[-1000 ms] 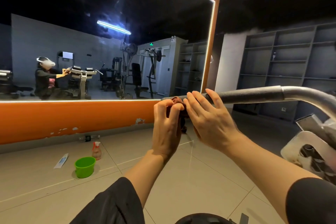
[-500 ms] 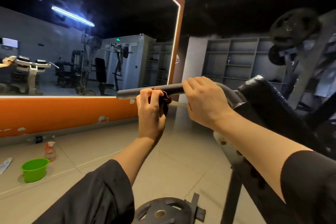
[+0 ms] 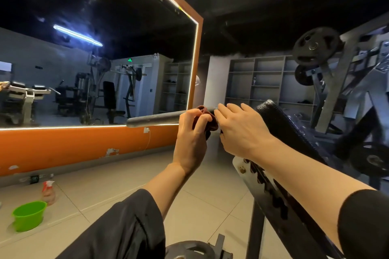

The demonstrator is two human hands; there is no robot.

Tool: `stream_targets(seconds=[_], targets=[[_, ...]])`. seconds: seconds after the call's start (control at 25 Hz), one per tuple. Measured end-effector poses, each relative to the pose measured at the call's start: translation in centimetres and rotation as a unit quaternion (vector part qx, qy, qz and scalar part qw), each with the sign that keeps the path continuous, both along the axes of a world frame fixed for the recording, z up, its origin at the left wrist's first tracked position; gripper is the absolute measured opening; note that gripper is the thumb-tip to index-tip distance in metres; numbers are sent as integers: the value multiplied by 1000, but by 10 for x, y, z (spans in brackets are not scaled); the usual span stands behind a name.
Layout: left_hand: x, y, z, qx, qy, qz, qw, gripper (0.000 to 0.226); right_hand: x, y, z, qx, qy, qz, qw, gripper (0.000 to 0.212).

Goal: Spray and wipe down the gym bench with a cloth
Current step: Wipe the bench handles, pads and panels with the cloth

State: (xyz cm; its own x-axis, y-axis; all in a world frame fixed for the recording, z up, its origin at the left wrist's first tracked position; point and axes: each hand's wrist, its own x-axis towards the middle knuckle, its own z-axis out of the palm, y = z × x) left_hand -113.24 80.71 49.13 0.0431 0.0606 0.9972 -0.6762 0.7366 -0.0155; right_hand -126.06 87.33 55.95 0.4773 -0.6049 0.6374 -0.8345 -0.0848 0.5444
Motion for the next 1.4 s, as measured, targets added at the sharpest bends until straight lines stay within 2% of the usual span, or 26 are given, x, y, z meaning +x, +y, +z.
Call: stream_targets(seconds=[0.16,0.28,0.36,0.44,0.52,0.64,0.68,0.72,0.84,0.96,1.08,1.2,1.24,1.32,1.4], targets=[[-9,8,10,29,-19,-3,999,50,-23,12,-10,38,-15,22,999,60],[-20,24,31,2,-10,-43,999,47,-35,18,-13,4,-68,141,988,63],[-36,40,56,-28,15,-82,996,44,-43,22,-11,-34,-176,263,948,75],[-58,61,78,-21,14,-156,987,35,-48,30,-5,-85,-271,360,889,80],[-80,83,88,44,5,-258,965,27,-58,40,7,-145,-311,378,860,70],[-103,102,92,154,-33,-402,902,13,-96,60,21,-194,-335,322,864,49],[-107,102,89,184,-46,-419,888,13,-112,65,24,-203,-352,301,863,45],[-111,100,86,200,-45,-399,894,15,-128,70,25,-213,-374,284,857,43],[-111,89,69,190,14,-201,961,17,-156,76,26,-217,-453,252,827,42],[-114,85,54,208,8,-85,974,15,-159,71,25,-178,-507,254,804,38],[-122,89,52,190,-36,-41,980,20,-168,65,29,-122,-524,275,797,31],[-138,97,54,185,-54,-28,981,18,-191,62,28,2,-507,212,836,25],[-145,100,54,191,-55,-25,980,17,-200,62,25,26,-511,201,835,22],[-159,104,51,206,-60,-17,977,19,-213,65,19,12,-533,228,815,15],[-171,108,47,218,-63,-3,974,22,-226,71,18,-19,-550,243,799,25]])
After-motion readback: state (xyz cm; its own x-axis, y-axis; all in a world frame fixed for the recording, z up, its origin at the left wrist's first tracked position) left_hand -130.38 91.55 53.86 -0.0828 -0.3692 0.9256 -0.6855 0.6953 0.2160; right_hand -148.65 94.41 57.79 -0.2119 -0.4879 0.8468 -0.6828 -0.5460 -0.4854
